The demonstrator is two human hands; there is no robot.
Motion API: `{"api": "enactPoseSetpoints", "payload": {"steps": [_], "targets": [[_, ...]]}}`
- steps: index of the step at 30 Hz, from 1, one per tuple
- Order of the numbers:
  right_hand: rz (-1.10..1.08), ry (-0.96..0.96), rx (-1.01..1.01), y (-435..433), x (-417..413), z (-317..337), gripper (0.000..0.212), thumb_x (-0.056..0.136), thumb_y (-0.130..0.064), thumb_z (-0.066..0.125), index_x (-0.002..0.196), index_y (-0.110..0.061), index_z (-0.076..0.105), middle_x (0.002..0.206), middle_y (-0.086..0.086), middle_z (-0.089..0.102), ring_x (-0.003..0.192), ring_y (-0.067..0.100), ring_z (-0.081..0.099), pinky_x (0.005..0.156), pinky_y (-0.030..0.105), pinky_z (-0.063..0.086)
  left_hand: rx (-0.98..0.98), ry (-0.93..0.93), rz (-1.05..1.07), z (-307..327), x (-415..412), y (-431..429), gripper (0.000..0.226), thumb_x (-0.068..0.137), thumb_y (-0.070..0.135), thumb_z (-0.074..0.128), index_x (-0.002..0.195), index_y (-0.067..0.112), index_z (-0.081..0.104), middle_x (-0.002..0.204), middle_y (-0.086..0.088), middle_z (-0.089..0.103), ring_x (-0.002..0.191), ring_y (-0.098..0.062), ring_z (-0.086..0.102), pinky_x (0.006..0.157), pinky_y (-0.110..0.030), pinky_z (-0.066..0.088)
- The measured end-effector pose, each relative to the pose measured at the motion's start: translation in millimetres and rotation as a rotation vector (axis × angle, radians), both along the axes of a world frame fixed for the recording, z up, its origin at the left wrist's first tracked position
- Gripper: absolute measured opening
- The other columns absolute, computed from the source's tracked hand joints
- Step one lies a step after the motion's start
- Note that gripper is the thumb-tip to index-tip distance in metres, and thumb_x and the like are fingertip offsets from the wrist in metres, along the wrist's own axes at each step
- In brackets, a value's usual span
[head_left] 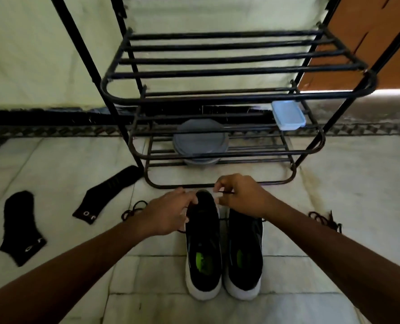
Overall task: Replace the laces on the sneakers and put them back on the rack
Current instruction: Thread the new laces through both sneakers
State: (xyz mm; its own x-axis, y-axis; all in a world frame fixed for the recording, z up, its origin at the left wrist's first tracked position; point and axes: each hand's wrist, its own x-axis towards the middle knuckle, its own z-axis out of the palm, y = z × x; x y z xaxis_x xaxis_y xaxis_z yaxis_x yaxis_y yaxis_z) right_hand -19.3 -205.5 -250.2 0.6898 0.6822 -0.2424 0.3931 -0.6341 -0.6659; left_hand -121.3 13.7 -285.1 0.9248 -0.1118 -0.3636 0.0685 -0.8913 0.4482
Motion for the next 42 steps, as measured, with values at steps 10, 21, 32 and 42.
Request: {"api": "enactPoseSetpoints", "payload": {"steps": [10,21,32,42], "targets": [[0.226,-0.023,-0.280,1,-12,-72,0.021,0.081,-0.017,0.073,0.088,-0.026,0.055,0.099,0.000,0.046,0.097,0.025,0.056,0.084,0.029,0.046,0.034,0.053,-0.026,-65,-26,-5,0.037,0.071,0.008,0.066,0.092,0.028,0.043,0.091,0.007,0.053,0.089,-0.019,0.050,0.075,-0.044,0.049],[0.008,0.044,0.005,-14,1,-7,0.007,0.087,-0.020,0.075,0.081,-0.020,0.070,0.065,-0.008,0.066,0.065,0.001,0.062,0.067,0.023,0.050,-0.385,-0.116,0.160,-6,-60,-23,0.018,0.087,0.007,0.071,0.082,0.018,0.057,0.076,0.011,0.065,0.062,0.001,0.052,0.059,-0.015,0.038],[0.086,0.026,0.472,19,-15,51,0.005,0.090,-0.012,0.075,0.086,-0.014,0.074,0.072,-0.001,0.072,0.071,0.011,0.070,0.069,0.022,0.053,-0.382,-0.280,-0.034,1,-54,-118,0.029,0.106,0.025,0.051,0.133,0.022,0.062,0.132,0.001,0.066,0.125,-0.009,0.056,0.105,-0.025,0.046],[-0.006,0.010,0.697,20,-37,34,0.008,0.095,-0.011,0.071,0.090,-0.007,0.074,0.077,0.004,0.072,0.073,0.023,0.071,0.072,0.046,0.059,-0.852,-0.116,0.388,17,-42,-58,0.070,0.085,0.013,0.083,0.135,0.044,0.046,0.109,0.006,0.075,0.070,-0.012,0.070,0.062,-0.024,0.054]]}}
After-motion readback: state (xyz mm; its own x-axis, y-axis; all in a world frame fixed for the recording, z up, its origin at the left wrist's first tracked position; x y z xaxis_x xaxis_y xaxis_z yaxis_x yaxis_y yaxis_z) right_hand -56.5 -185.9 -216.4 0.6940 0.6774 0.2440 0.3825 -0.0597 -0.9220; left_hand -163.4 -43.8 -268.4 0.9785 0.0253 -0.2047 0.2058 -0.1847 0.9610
